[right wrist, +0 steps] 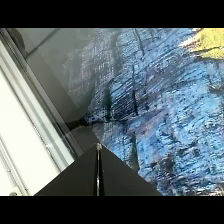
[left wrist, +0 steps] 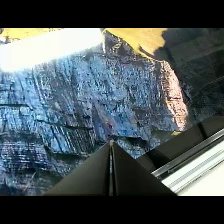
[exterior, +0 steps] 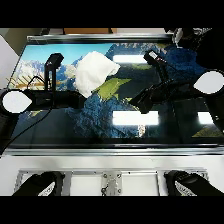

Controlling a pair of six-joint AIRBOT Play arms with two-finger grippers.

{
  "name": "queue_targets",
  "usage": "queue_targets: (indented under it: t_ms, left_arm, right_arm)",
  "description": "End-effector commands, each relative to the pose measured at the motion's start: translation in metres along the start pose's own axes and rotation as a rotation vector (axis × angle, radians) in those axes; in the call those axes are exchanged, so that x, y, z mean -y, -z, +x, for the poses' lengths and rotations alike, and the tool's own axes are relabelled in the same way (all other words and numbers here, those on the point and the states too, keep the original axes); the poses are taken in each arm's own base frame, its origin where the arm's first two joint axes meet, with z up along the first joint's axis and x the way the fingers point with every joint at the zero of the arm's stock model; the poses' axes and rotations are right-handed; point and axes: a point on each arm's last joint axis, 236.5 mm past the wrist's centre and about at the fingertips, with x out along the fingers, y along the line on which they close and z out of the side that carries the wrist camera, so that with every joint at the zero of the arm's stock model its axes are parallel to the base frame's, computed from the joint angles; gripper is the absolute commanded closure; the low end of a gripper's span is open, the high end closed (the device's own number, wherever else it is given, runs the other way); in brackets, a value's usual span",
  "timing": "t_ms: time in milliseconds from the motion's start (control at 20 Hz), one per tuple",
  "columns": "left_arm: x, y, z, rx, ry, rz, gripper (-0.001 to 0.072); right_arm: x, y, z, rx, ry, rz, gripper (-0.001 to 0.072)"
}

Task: Fold the clothes and pants, and hang the long-sleeved shirts on hangers.

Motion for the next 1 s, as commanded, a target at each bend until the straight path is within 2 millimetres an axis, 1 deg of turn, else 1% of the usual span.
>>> queue_targets:
  t_ms: [0,150,200,250,300,350,400,500,600,700,800,900,950]
  left_arm:
    - [0.000,0.000,0.000,0.000,0.000,0.001,0.0687]
    - [0.000,-0.001,0.000,0.004,0.000,0.001,0.0688]
    - [0.000,-0.006,0.000,0.025,-0.003,0.002,0.0686]
    - [-0.001,-0.014,-0.001,0.060,-0.007,0.007,0.0558]
    - [-0.006,-0.027,-0.002,0.113,-0.025,0.014,0.0133]
    - [-0.016,-0.042,-0.002,0.173,-0.056,0.018,-0.0010]
    - [-0.034,-0.059,-0.002,0.231,-0.101,0.014,-0.0011]
    - [-0.074,-0.083,0.004,0.273,-0.178,-0.028,-0.0011]
    - [-0.125,-0.099,0.024,0.262,-0.238,-0.099,-0.0011]
    - [-0.175,-0.107,0.055,0.230,-0.281,-0.163,-0.0011]
    - [-0.216,-0.107,0.093,0.194,-0.304,-0.216,-0.0012]
    - [-0.244,-0.101,0.134,0.146,-0.305,-0.251,-0.0012]
    - [-0.249,-0.100,0.153,0.134,-0.283,-0.270,-0.0012]
  right_arm:
    - [0.000,0.000,0.000,0.000,-0.001,0.000,0.0678]
    - [0.000,0.000,0.000,0.000,-0.001,0.000,0.0678]
    - [0.000,0.000,0.000,-0.001,-0.001,0.000,0.0678]
    - [0.000,0.000,0.000,-0.001,-0.001,0.000,0.0678]
    - [0.000,0.000,0.000,0.000,-0.001,0.000,0.0678]
    - [0.000,0.000,0.000,0.000,-0.001,0.000,0.0678]
    - [0.000,0.000,0.000,0.000,-0.001,0.000,0.0678]
    - [0.000,0.000,0.000,-0.001,-0.001,0.000,0.0678]
    - [0.000,0.000,0.000,0.000,-0.001,0.000,0.0678]
    - [0.000,0.000,0.000,0.000,-0.001,0.000,0.0678]
    - [0.000,0.000,0.000,0.000,-0.001,0.000,0.0678]
    - [0.000,0.000,0.000,0.000,-0.001,0.000,0.0678]
    - [0.000,0.000,0.000,0.000,-0.001,0.000,0.0678]
